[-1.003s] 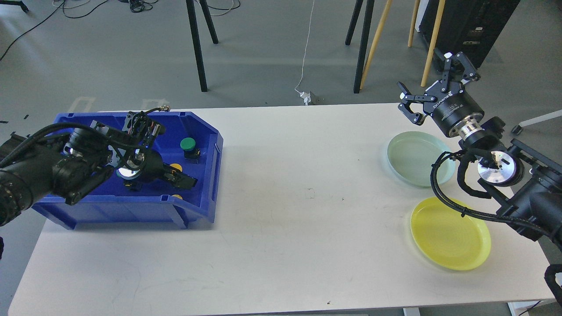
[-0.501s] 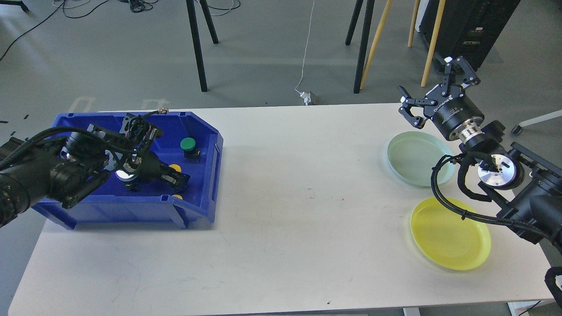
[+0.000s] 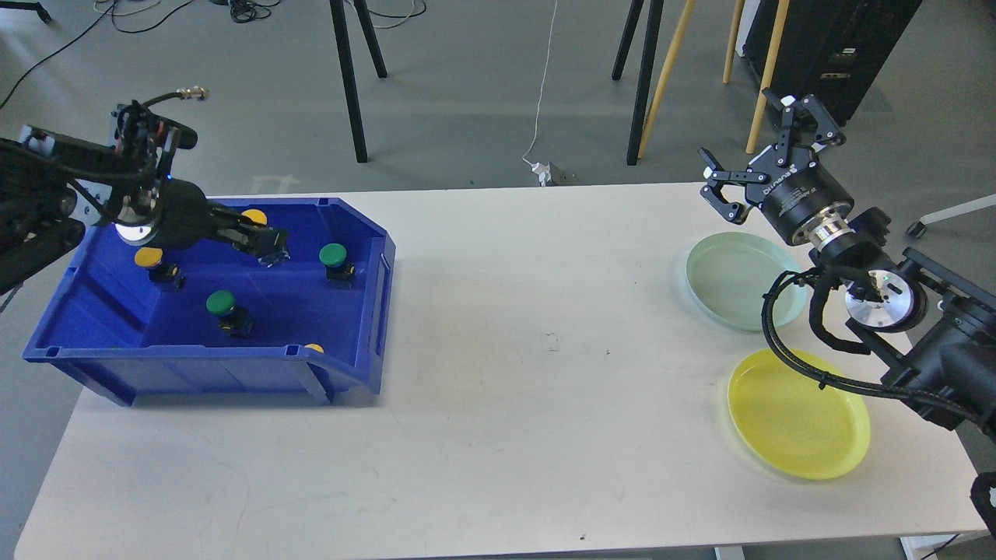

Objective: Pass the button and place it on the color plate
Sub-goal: 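Lift the button out of the bin with the left gripper, then bring the button toward the right gripper and close the right gripper on it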

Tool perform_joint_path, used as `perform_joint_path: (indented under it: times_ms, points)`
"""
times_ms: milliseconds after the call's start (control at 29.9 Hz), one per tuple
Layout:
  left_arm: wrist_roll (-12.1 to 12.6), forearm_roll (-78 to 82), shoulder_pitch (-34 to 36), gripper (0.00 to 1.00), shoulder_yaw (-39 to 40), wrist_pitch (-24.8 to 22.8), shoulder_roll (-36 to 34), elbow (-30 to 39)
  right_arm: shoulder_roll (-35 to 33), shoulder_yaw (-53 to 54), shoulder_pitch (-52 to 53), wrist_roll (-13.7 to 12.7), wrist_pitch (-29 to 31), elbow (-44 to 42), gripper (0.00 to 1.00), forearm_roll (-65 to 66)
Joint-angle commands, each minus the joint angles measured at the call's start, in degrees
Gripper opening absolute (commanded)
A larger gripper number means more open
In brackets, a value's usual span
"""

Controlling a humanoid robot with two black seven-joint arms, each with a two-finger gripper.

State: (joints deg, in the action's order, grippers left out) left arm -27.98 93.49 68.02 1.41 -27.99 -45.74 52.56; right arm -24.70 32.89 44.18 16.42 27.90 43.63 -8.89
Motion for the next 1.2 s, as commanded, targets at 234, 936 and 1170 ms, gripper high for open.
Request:
perform_joint_path:
  times_ms: [234, 936, 1170]
  points:
    - [-0.02, -38.19, -4.47, 0.03, 14.24, -0.01, 8.27, 9.05, -17.12, -0.37, -15.25, 0.02, -8.48, 34.39, 1.0, 20.66]
    - [-0.02, -39.88, -8.87, 0.03, 14.5, -0.01, 26.14, -0.27, -2.2, -13.29, 0.21, -0.86, -6.19, 28.88, 0.98, 4.58]
    - [-0.02, -39.88, -8.87, 0.03, 14.5, -0.01, 25.7, -0.27, -1.76, -12.85, -0.06, -0.78, -6.28, 28.7, 0.94, 3.53]
